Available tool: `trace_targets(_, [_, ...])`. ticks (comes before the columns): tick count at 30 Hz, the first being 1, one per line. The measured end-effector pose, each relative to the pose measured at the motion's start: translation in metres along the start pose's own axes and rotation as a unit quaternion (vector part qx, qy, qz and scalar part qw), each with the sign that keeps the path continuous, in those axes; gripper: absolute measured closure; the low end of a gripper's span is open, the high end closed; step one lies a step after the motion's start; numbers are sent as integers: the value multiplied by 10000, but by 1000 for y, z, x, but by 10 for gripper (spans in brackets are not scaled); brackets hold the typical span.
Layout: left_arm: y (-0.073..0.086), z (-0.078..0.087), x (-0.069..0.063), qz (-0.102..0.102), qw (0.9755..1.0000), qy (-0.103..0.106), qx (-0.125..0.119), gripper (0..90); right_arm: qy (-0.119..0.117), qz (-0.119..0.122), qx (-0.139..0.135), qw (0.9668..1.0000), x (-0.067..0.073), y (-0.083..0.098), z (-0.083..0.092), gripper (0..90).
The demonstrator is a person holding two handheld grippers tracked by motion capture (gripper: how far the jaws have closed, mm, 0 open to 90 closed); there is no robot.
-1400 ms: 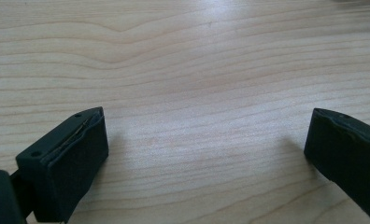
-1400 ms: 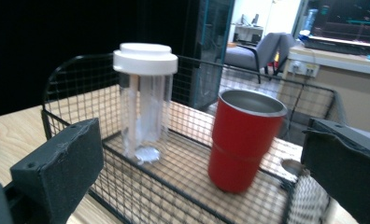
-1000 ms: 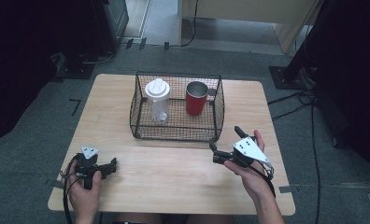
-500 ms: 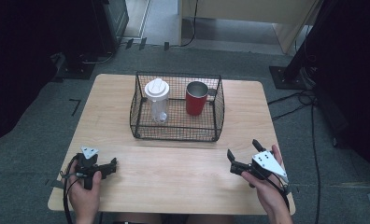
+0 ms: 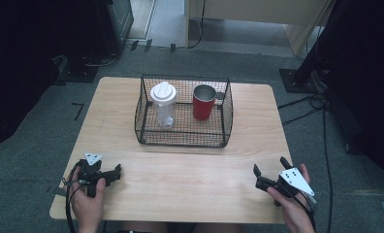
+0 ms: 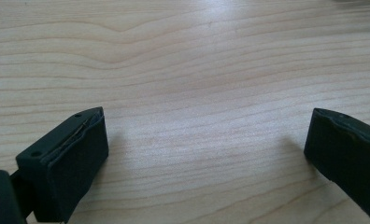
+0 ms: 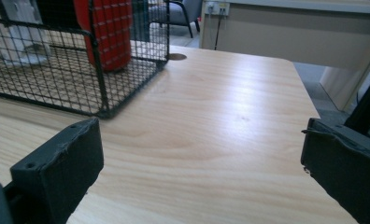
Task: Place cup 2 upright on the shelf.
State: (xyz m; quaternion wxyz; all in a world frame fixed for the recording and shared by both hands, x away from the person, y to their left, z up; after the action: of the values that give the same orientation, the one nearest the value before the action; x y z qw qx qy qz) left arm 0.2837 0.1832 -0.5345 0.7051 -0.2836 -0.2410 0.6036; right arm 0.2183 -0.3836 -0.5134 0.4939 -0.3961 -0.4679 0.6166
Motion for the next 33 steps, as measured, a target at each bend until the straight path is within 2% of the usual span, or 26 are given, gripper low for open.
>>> trace_targets(10, [0, 0, 0, -13, 10000, -2, 9, 4, 320, -33, 186, 9993, -23, 18, 15, 0])
trace_targets(14, [0, 0, 0, -13, 10000, -4, 8, 4, 416, -127, 156, 9989, -30, 20, 21, 0])
trace_targets(18, [0, 0, 0, -14, 10000, -4, 8, 4, 524, -17, 399, 9978, -33, 22, 24, 0])
trace_targets(21, [0, 0, 0, -14, 10000, -4, 9, 5, 431, 44, 644, 9970, -34, 23, 26, 6])
trace_targets(24, [0, 0, 0, -13, 10000, -4, 7, 4, 368, -161, 1102, 9931, -35, 26, 28, 101])
trace_targets(26, [0, 0, 0, -15, 10000, -4, 7, 4, 408, -246, 1286, 9905, -37, 27, 27, 107])
trace_targets(28, [0, 0, 0, -13, 10000, -4, 7, 4, 484, -324, 1516, 9867, -38, 28, 27, 106])
trace_targets(30, [0, 0, 0, -14, 10000, -3, 7, 4, 464, -364, 1753, 9827, -39, 30, 25, 100])
trace_targets(33, [0, 0, 0, -13, 10000, -4, 6, 4, 403, -283, 2059, 9773, -36, 31, 22, 83])
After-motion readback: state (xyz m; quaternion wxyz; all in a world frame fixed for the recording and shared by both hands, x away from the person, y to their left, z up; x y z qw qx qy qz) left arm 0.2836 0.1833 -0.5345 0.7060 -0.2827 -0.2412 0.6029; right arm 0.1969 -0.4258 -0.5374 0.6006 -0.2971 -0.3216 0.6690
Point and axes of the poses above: each handheld gripper's, and its own axes: z roughly backward along the jaws, y roughly out of its underside, x roughly to its left, the point moved 2 cm from there along -z, roughly forward along the jaws, and after that the axes turned 1 degree about z, right-handed, at the moved point
